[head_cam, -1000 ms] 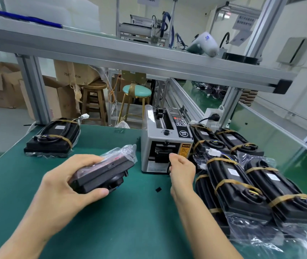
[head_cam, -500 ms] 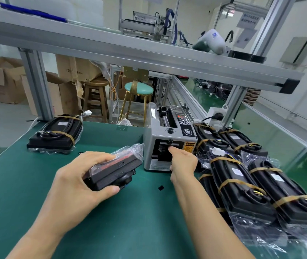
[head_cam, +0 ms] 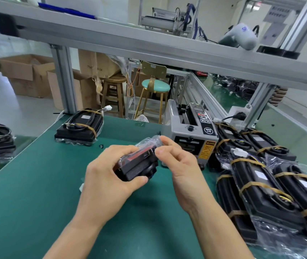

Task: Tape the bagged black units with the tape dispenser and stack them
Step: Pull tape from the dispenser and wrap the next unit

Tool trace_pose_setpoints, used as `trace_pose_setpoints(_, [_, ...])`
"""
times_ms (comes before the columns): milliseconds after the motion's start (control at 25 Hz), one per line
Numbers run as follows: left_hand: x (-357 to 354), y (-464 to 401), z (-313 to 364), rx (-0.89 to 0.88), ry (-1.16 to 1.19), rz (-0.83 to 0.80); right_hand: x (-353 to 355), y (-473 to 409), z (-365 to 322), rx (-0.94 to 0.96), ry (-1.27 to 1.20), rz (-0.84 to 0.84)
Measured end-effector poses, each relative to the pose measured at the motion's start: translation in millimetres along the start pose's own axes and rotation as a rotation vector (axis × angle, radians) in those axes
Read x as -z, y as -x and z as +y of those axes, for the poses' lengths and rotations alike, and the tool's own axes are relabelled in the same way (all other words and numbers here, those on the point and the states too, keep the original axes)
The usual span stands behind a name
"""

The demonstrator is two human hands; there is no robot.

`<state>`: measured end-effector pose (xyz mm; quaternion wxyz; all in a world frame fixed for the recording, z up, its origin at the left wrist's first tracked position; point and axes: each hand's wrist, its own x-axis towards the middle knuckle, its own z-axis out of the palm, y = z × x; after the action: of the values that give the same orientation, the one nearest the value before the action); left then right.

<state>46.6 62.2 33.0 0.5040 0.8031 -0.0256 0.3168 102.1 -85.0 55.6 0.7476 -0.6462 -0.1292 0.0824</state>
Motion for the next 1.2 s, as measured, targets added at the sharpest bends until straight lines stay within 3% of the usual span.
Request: trace_pose_setpoints(1200, [0.2,-0.4,0.5,-0.041,0.027,0.011,-4.6,-3.2,1.4,-0.006,0.099,-0.025])
